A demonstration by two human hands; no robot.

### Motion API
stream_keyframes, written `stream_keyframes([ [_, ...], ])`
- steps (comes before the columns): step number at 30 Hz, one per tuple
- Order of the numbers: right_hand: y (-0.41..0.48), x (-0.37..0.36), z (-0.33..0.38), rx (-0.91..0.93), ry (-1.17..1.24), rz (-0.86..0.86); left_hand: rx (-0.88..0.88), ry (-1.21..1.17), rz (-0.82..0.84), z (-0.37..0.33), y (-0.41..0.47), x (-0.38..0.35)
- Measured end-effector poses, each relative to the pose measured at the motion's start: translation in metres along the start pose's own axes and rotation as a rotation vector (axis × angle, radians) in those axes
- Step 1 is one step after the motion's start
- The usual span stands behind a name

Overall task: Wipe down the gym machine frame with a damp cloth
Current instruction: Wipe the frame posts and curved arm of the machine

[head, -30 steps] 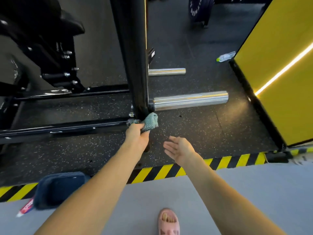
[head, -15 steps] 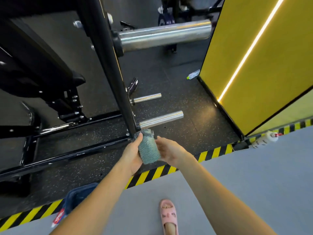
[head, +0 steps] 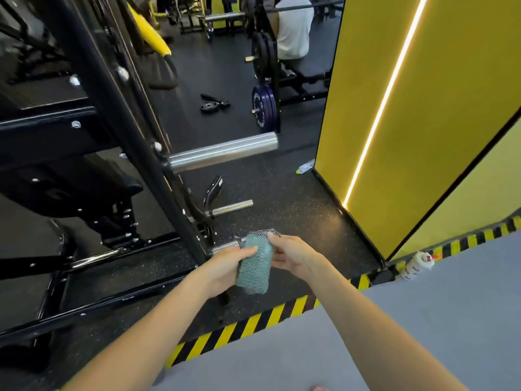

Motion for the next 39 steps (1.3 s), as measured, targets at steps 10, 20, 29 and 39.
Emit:
stream_keyframes([
  [10,-0.024,0.102,0.137,0.008,-0.177,0.021,-0.139,0.112,-0.001,-0.107,0.052,-0.103],
  [20,0.022,0.034,0.259,0.197,-0.037,0.188,-0.238,0.122,-0.198,-0.207,0.032,-0.047],
  [29,0.077,-0.013,0.352,0.232,-0.141,0.303,-0.54,-0.229,-0.32,-0.321,0.043,0.009],
  [39,0.171,-0.071,0.416,0.209,-0.152,0.528,-0.787,-0.606,-0.479,-0.381,0.084,0.054],
])
Point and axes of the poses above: each hand's wrist, its own y-axis towards the middle knuckle, its own x-axis out of the back of the hand, z = x × y, the point moved 7 cm from there along y, towards the middle knuckle, and after that the axes turned 3 degrees about z, right-handed, at the moved point
